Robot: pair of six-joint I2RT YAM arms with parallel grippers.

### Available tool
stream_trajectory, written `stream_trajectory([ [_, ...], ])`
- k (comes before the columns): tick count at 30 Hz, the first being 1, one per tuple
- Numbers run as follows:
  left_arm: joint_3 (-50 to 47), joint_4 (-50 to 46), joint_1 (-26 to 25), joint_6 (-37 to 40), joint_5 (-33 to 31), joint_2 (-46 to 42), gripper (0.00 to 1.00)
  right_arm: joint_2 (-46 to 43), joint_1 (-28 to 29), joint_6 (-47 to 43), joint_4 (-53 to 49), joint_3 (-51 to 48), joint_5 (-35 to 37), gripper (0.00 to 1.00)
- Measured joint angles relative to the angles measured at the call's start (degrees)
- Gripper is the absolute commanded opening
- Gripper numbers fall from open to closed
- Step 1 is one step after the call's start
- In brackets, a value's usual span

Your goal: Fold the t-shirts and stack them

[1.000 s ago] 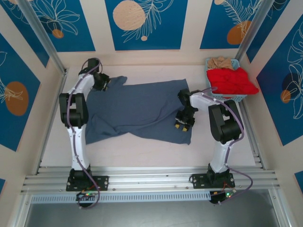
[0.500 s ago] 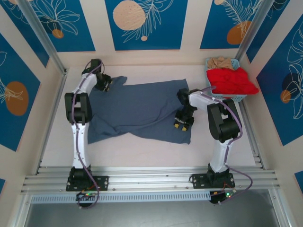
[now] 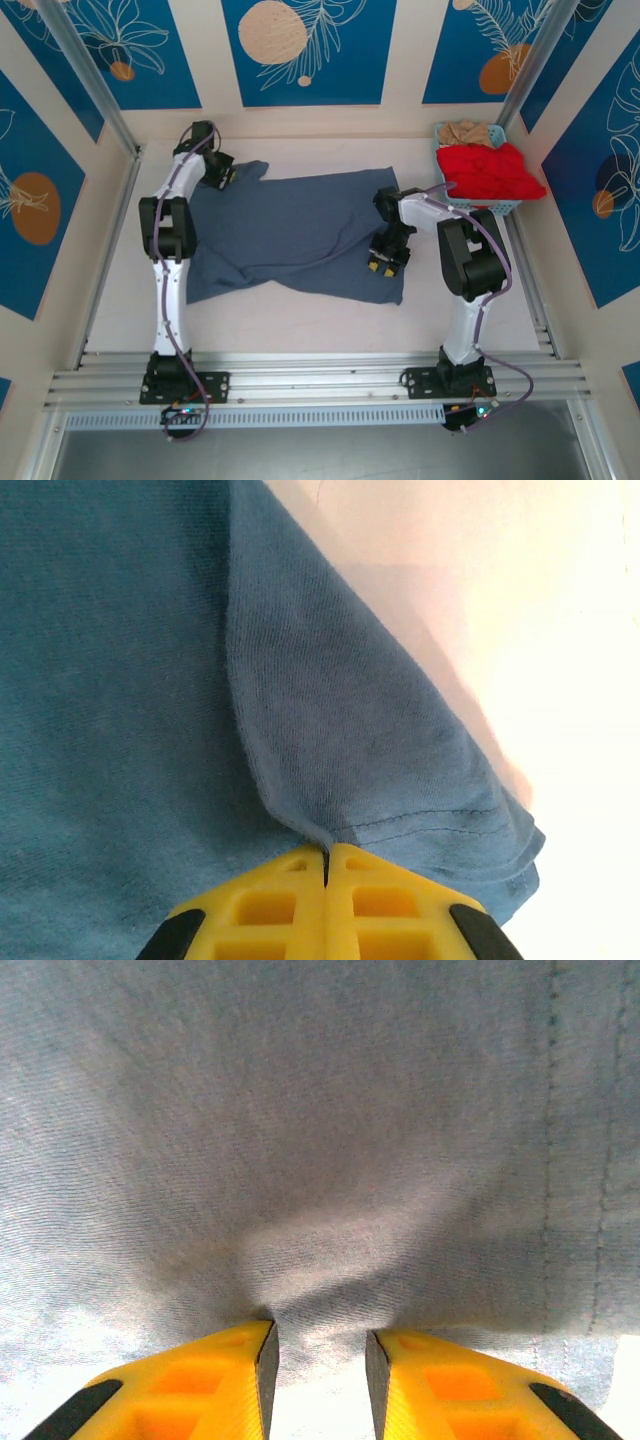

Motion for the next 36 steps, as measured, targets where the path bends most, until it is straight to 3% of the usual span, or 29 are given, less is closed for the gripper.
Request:
stream_trajectory([
  [10,4.66,3.48,0.35,-1.51,-0.66,0.92,0.0,0.04,0.22,-0.02,-0.09,0.04,-0.02,0.31],
  [16,12.09,11.32,1.55,-5.73,0.92,8.04,0.0,0.66,1.81,-0.46,-0.44,0.92,-1.09,0.31],
  [19,15.91,13.64,2.36,-7.72,1.84,12.22,0.5,0.85,2.73,-0.87,-0.42,1.6,-1.38,0.32],
  [21,17.25,13.77,2.86,-8.0,2.08,13.51,0.75,0.83,3.02,-1.27,-0.44,1.92,-1.51,0.32],
  [22,17.7,14.08,3.13,-7.76,2.73,13.55,0.78,0.83,3.02,-1.33,-0.44,1.97,-1.51,0.32],
  [28,15.47,2.54,3.67,-1.27,-1.68,4.79,0.75,-1.36,1.53,-2.01,-0.9,1.7,-0.2,0.33],
  [33,-10.01,-6.19,3.89,4.39,-6.62,-20.0,0.66,-7.52,-2.86,-2.21,-1.53,-1.05,1.81,0.35],
  [36,-30.58,-6.78,4.83,6.36,-8.39,-37.03,0.52,-10.73,-4.02,-2.4,-2.78,-1.99,2.6,0.35],
])
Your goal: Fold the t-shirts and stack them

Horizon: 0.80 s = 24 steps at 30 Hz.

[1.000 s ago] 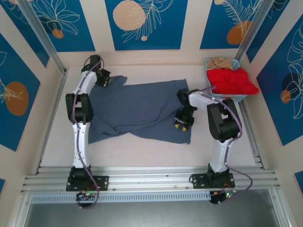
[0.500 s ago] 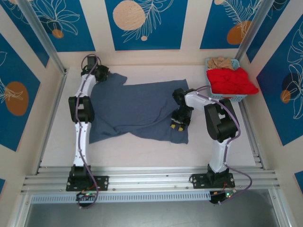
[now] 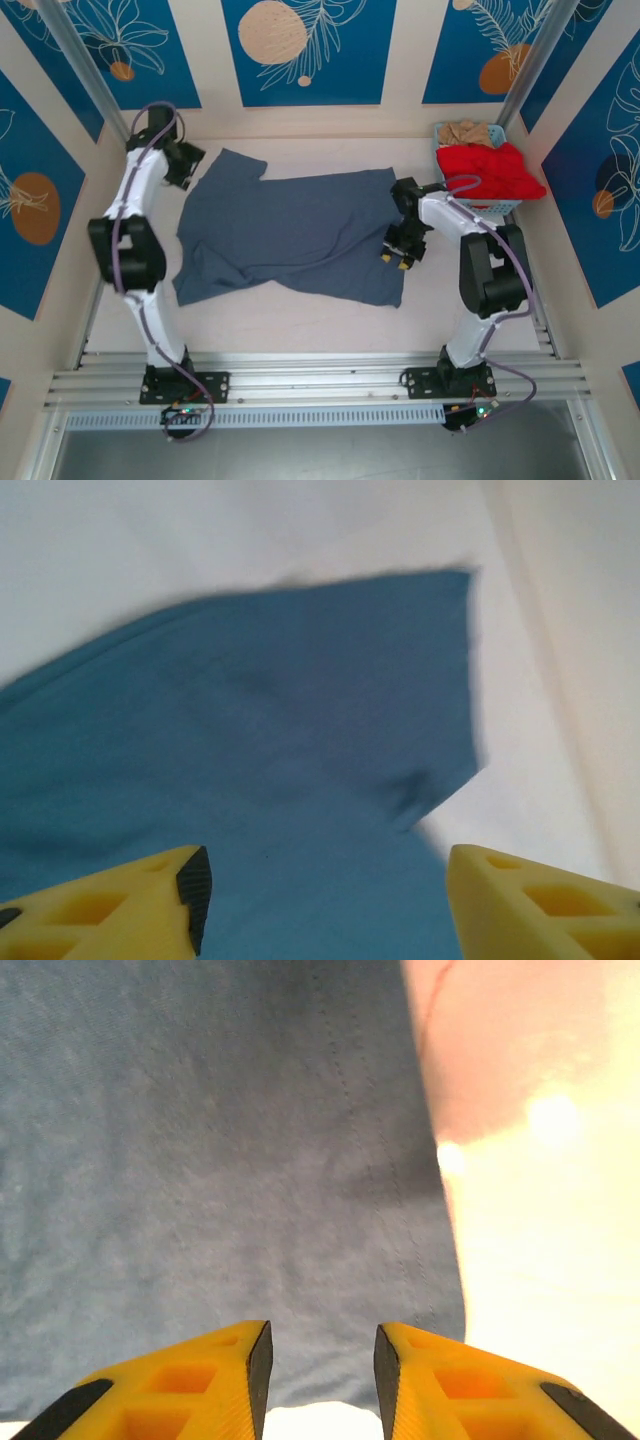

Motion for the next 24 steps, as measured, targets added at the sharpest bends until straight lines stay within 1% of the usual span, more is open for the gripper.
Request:
stream_trajectory([
  [2,-13.16,0.44,1.55,0.55,-0.22,-9.44,0.45,-1.62,0.48,0.0,-0.26,-0.48,-0.09,0.35],
  [3,-19.04,0.7,2.56,0.92,-0.11,-12.96,0.41,-2.43,0.94,0.02,-0.22,-1.01,-0.5,0.35],
  [4,-23.98,0.42,3.5,1.36,0.04,-15.52,0.4,-2.93,1.36,0.04,-0.2,-1.51,-0.9,0.35],
  [6,-32.68,0.7,4.94,2.97,0.39,-18.1,0.39,-3.8,2.47,0.04,0.0,-2.99,-2.19,0.35],
  [9,-41.22,2.38,5.31,7.13,1.64,-18.34,0.39,-3.85,4.15,0.02,0.37,-4.72,-3.98,0.35],
  [13,-45.55,5.35,5.31,13.05,3.85,-18.4,0.46,-3.85,5.22,-0.02,0.68,-5.35,-5.95,0.35],
  [16,-45.97,8.31,5.31,16.76,4.37,-18.45,0.46,-3.82,5.27,-0.2,1.05,-5.4,-6.86,0.35],
  [19,-45.94,10.8,5.31,19.32,4.37,-18.45,0.44,-3.76,5.27,-0.22,1.29,-5.77,-7.15,0.35],
  [21,-45.94,11.91,5.31,20.63,4.66,-18.32,0.4,-3.76,5.27,-0.2,1.49,-6.23,-7.34,0.35],
  [24,-45.92,12.96,5.31,21.88,5.51,-17.35,0.38,-3.76,5.27,-0.2,1.62,-6.75,-7.37,0.35],
])
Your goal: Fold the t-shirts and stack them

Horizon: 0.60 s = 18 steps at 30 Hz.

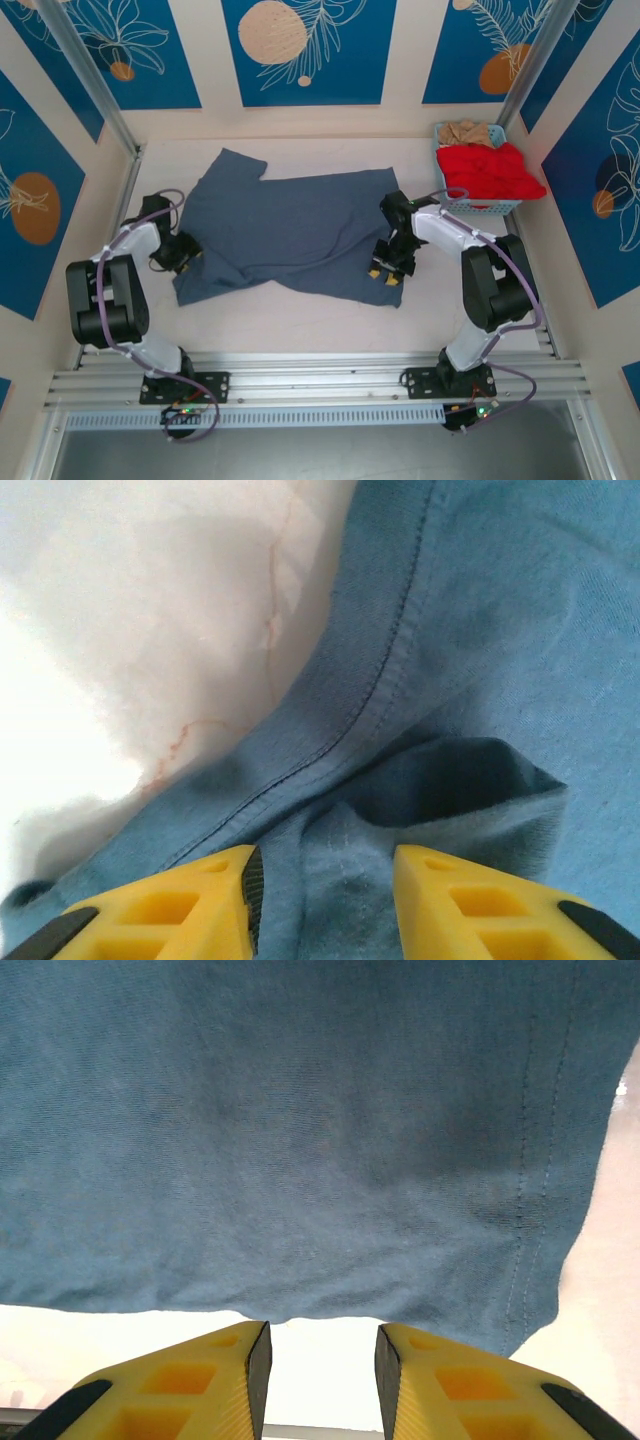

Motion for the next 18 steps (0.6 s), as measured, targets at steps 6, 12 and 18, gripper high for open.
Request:
stream_trajectory([
  [6,0.0,0.63,0.0,1.2,1.2,1.46,0.37,0.0,0.0,0.04,0.09,-0.96,0.02,0.35],
  [12,0.0,1.81,0.0,1.64,2.12,3.28,0.33,0.0,0.0,0.42,-0.11,-2.29,0.24,0.35],
  [18,-0.02,1.95,-0.28,2.05,2.34,4.11,0.21,0.0,-0.02,0.5,-0.63,-2.36,0.59,0.36],
])
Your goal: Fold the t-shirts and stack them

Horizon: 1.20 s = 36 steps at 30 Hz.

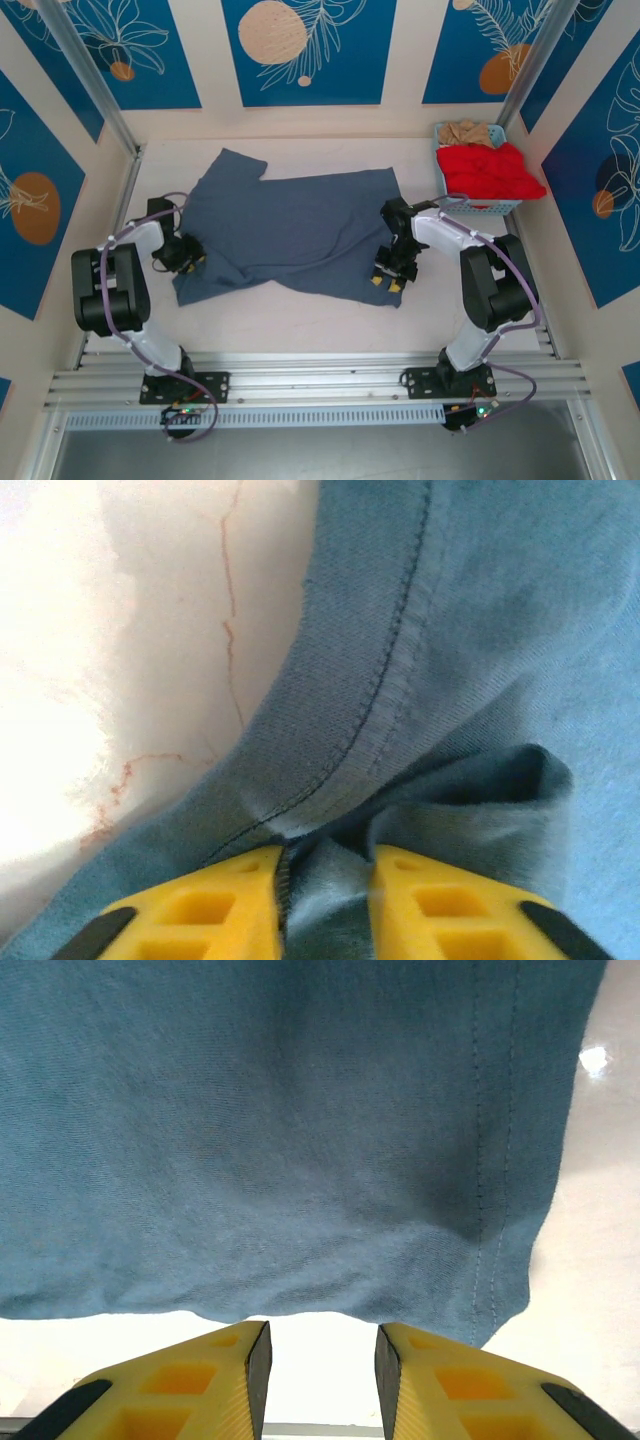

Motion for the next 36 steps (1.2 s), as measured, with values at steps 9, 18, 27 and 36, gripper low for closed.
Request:
stream_trajectory([
  [9,-0.07,-1.7,-0.26,-0.72,-1.62,-3.13,0.0,0.0,-0.15,0.76,-0.2,0.02,0.96,0.36],
  [18,-1.49,-11.41,-2.45,-6.82,-7.1,-16.57,0.0,-2.01,-2.4,4.87,-0.37,-1.99,1.81,0.35],
  [27,-9.51,-26.36,-5.51,-18.53,-9.75,-36.76,0.0,-10.58,-4.59,11.91,-0.24,-11.17,0.13,0.34],
  [36,-14.49,-36.37,-6.23,-25.51,-7.08,-48.7,0.0,-11.69,-7.76,16.65,3.85,-17.44,-3.52,0.31],
])
